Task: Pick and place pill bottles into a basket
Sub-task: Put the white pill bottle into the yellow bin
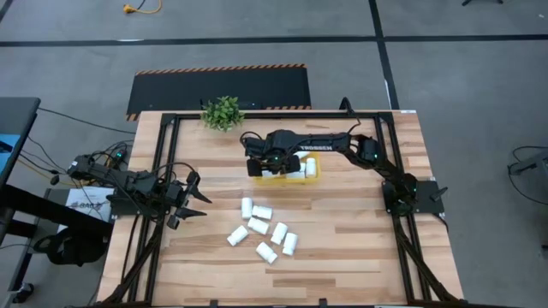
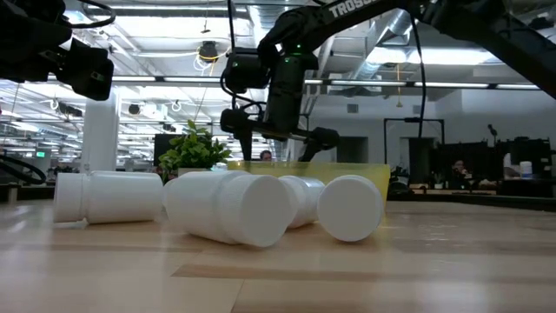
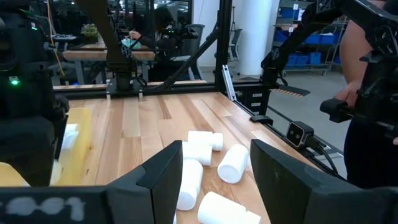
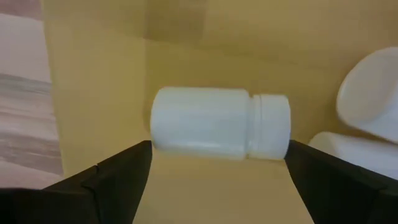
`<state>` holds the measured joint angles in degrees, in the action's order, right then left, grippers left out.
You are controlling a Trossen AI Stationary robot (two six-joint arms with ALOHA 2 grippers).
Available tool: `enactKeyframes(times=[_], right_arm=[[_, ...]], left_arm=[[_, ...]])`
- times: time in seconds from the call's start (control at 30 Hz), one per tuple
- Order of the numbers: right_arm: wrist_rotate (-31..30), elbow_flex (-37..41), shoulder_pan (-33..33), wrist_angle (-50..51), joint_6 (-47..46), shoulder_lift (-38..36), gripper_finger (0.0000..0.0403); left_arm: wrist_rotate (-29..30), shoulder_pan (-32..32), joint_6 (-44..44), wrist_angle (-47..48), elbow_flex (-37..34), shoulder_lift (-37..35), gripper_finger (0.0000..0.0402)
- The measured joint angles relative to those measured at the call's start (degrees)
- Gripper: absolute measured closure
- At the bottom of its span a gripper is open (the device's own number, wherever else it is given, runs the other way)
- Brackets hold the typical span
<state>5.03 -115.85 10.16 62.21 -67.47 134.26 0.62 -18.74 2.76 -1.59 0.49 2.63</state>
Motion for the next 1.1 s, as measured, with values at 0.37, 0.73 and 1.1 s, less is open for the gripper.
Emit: enactKeyframes(times=[0.37,0.73,1.1], right_arm=[[-0.6,0.0,0.1,-0.1,0.0,0.0,0.0006],[-4.2,0.0,0.7,1.9,3.7,-2.8,0.0014],[-5.8,0.0,-0.3,10.3,18.7,-12.6,0.0024]], left_arm=[[0.0,0.0,0.0,0.0,0.0,0.0,0.0225],[0.0,0.0,0.0,0.0,0.0,0.0,0.0225],[0.0,0.0,0.0,0.0,0.0,0.0,0.0225]])
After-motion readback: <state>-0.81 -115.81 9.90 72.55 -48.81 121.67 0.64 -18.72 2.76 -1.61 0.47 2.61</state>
